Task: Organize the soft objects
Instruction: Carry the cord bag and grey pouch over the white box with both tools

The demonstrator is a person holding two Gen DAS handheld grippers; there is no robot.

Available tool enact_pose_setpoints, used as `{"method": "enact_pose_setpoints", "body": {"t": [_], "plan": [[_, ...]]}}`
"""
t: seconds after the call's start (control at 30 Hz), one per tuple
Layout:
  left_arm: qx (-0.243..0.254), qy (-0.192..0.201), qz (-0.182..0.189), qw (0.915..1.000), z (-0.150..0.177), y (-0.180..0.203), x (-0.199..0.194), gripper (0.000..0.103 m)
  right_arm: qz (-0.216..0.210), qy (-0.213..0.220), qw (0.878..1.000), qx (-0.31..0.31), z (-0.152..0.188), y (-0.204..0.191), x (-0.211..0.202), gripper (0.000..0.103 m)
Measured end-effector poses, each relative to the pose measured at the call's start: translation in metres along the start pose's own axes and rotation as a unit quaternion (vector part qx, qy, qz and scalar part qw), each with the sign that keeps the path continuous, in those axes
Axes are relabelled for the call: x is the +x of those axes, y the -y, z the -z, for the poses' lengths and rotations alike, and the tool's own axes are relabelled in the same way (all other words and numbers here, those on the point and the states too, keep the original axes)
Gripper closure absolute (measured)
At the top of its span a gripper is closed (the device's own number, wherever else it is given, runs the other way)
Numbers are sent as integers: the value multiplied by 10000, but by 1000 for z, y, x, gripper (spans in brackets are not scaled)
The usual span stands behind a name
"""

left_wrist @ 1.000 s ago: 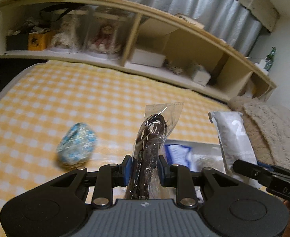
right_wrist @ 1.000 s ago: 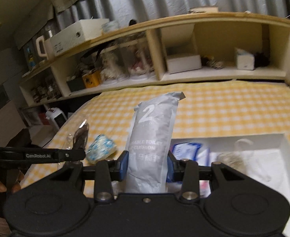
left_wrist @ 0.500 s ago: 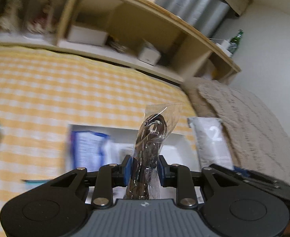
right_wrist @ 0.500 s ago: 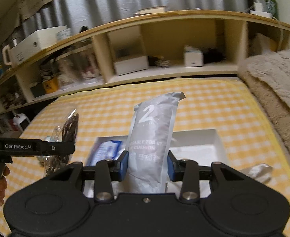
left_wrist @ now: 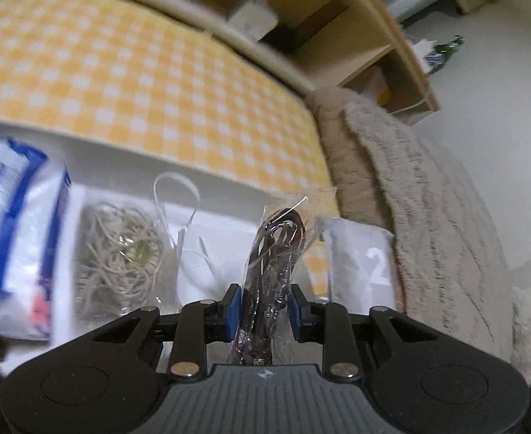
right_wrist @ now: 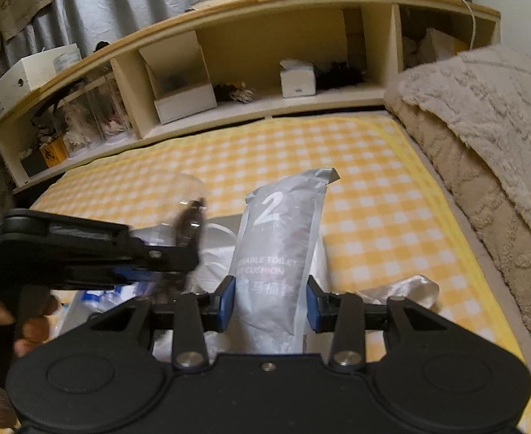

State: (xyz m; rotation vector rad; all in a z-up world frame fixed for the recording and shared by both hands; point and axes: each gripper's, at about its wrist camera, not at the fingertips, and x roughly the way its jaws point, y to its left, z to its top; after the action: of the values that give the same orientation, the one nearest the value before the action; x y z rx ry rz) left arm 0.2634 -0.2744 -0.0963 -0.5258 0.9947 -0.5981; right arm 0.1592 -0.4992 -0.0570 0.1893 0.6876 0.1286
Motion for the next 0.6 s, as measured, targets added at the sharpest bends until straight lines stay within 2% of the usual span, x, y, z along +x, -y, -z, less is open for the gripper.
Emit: {"method": "enact_pose_setpoints", "body": {"t": [0.13,0.27,0.37,0.47,0.53,0.6], "plan": [[-174,33,-340,9993,-2,-8,29,74,-103,-95,9999,6,2,10,11,63],[-223,390,-826,9956,-7,-18,32,74,-204,-199,9996,-44,1,12,28,63],[-214,647,-971,9929,-8,-24,28,74,-293,-259,9992,-71,-2,11,44,63],[-215,637,-996,9928,-8,-25,29,72,-397,-362,9984,-152,-5,7,62,63],[-148,610,-1034,9927,-9,-22,33,70,-430,-442,9979,-217,-6,4,73,59],[-60,498,-1087,9928,-10,-20,32,65,-354,-454,9981,-225,-6,2,80,49]]}}
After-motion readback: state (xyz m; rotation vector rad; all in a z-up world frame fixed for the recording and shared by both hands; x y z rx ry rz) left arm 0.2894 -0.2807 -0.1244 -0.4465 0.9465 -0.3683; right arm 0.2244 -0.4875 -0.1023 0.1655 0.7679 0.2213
